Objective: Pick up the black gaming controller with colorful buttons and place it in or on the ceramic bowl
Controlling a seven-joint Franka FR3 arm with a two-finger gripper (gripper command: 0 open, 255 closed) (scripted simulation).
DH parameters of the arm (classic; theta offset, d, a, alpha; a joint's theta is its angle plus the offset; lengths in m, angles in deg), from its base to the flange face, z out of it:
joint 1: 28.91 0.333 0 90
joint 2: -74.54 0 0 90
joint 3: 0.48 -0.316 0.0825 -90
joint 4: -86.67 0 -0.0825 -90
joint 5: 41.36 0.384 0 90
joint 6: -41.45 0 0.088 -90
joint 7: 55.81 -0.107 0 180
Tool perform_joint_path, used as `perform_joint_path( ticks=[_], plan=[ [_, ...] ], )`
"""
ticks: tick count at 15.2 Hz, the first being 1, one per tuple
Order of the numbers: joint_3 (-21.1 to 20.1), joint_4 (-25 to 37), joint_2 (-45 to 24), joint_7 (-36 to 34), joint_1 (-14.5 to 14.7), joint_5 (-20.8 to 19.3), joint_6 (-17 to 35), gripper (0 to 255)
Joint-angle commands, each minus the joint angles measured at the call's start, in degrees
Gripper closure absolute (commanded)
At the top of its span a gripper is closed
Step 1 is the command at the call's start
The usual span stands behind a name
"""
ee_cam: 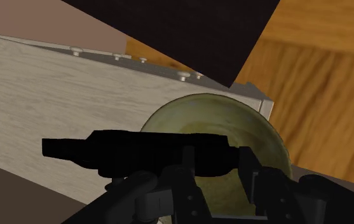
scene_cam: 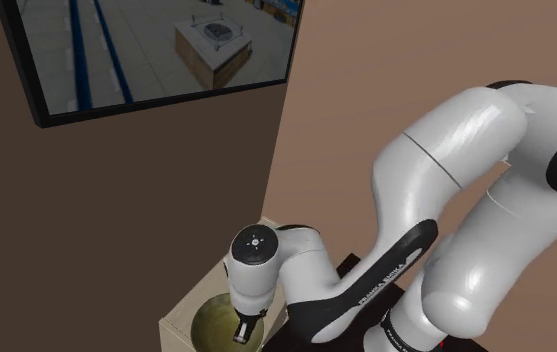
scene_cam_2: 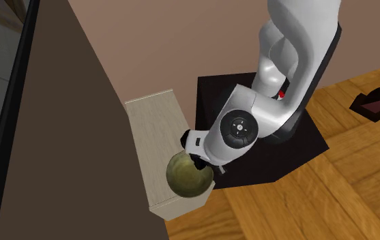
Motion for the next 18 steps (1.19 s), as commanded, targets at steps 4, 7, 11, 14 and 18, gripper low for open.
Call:
perform_joint_path(
  ticks=[4,7,11,14,18],
  plan=[
    [0.1,1.37,-5.94,-7.43,0.3,-7.66,1.75,255],
    [1.58,1.81,-9.48,-11.46,0.88,-12.91,3.16,255],
    [4.4,2.7,-14.02,-16.6,2.47,-19.64,4.74,255],
    [7.04,3.66,-17.61,-20.55,4.16,-24.79,5.89,255],
    [7.1,3.65,-17.6,-20.53,4.22,-24.76,5.91,255]
  ],
)
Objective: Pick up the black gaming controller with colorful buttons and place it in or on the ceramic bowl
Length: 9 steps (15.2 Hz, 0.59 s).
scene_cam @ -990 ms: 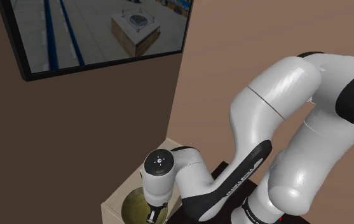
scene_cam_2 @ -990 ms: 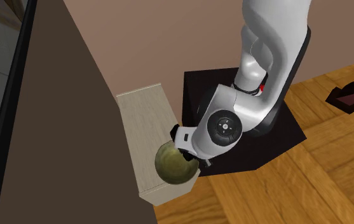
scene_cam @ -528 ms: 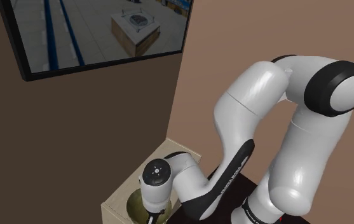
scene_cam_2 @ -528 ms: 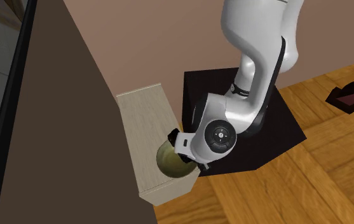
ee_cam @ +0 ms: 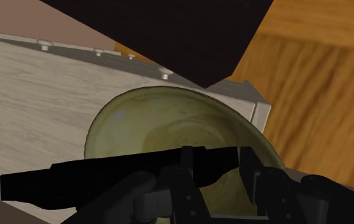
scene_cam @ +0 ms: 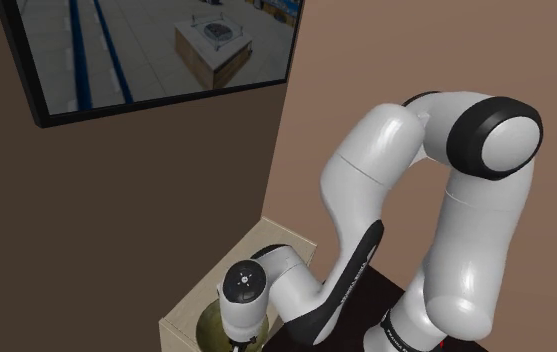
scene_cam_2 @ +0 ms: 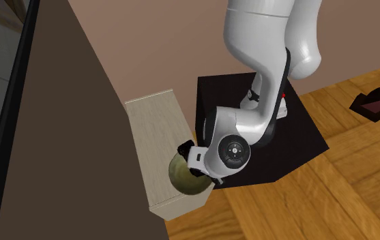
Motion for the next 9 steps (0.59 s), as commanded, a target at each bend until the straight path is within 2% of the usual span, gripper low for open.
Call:
perform_joint_path(
  ticks=[1,4,5,9],
  plan=[
    [0.16,-0.25,-0.18,-0.13,-0.02,-0.11,0.0,255],
    [0.15,-0.25,-0.18,-0.13,-0.03,-0.11,0.0,255],
    [0.14,-0.3,-0.12,-0.08,-0.07,-0.08,0.02,0],
    [0.13,-0.36,-0.09,-0.11,-0.07,-0.08,0.05,0]
  ],
)
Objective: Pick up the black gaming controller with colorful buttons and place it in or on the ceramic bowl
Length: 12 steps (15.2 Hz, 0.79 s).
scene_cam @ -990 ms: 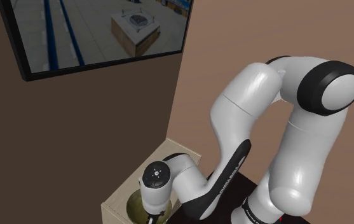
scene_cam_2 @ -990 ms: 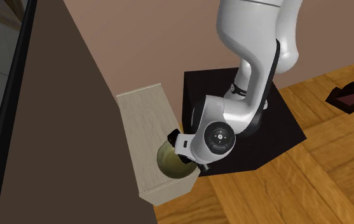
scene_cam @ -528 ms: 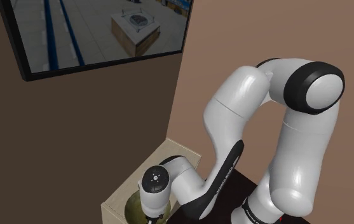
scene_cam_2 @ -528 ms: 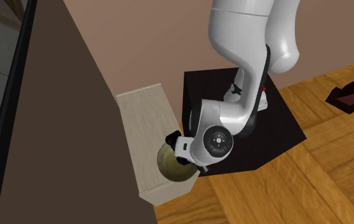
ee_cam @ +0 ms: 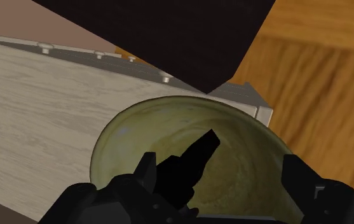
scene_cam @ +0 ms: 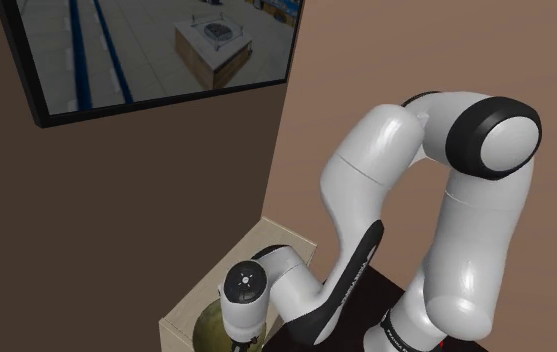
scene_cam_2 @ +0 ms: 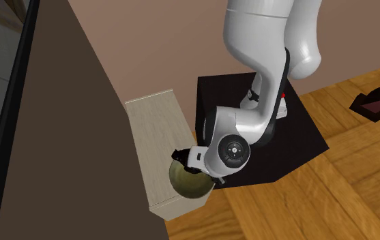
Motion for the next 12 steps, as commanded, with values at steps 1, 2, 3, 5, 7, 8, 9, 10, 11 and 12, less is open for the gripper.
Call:
perform_joint_path(
  ticks=[1,2,3,5,7,8,9,10,11,12],
  plan=[
    [0.02,0.1,-0.09,-0.02,0.04,-0.03,-0.05,0],
    [-2.11,-0.32,2.3,2.54,-1.07,3.67,-1.12,0],
    [-4.25,-0.63,4.72,5.16,-2.17,7.45,-2.26,0],
    [-7.58,-0.87,9.19,10.01,-3.68,14.44,-4.5,0],
    [-7.39,-0.87,9.21,10.05,-3.48,14.49,-4.49,0],
    [-7.37,-0.87,9.21,10.05,-3.46,14.49,-4.48,0],
    [-7.36,-0.87,9.22,10.05,-3.45,14.5,-4.49,0],
    [-7.36,-0.87,9.22,10.05,-3.45,14.5,-4.49,0],
    [-7.36,-0.87,9.22,10.05,-3.45,14.5,-4.49,0],
    [-7.36,-0.87,9.22,10.05,-3.45,14.5,-4.49,0]
  ],
)
